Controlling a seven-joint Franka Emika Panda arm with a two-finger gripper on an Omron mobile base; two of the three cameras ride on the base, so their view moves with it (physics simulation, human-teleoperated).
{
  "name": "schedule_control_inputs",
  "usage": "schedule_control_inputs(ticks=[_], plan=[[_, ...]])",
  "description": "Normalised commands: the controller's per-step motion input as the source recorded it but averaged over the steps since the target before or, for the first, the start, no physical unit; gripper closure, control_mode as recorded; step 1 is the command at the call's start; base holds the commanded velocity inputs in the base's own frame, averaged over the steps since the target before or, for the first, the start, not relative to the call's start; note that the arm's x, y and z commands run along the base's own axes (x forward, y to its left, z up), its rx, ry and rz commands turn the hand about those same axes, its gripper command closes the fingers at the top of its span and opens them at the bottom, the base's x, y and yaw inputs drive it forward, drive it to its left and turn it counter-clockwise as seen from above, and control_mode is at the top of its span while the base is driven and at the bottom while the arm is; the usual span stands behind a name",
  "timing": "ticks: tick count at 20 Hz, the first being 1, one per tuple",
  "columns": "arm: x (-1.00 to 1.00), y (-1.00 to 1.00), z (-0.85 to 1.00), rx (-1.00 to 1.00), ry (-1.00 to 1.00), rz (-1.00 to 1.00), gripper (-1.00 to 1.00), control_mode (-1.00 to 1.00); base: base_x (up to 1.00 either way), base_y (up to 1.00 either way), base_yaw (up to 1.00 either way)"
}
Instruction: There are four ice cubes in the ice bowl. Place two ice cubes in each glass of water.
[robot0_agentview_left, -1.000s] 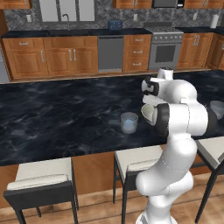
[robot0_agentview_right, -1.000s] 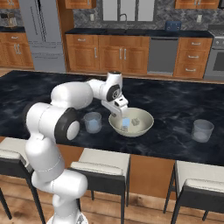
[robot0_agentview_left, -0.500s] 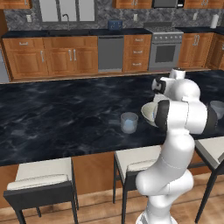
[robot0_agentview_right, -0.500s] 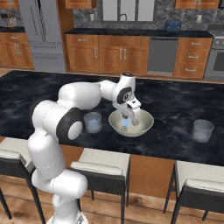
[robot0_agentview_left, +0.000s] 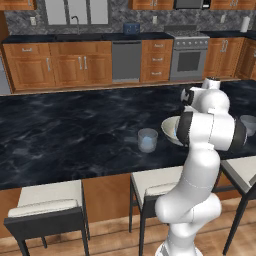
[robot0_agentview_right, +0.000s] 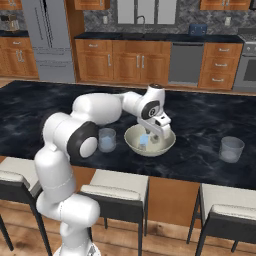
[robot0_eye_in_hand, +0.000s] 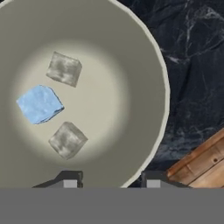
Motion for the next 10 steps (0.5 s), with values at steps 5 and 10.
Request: schedule_control_inputs(ticks=[5,10], plan=[[0.00,-0.17,0.00,0.00,0.00,0.00,-1.00,-1.00,0.00,0.00,0.00],[0.14,-0.01,0.00,0.00,0.00,0.00,-1.00,-1.00,0.00,0.00,0.00]])
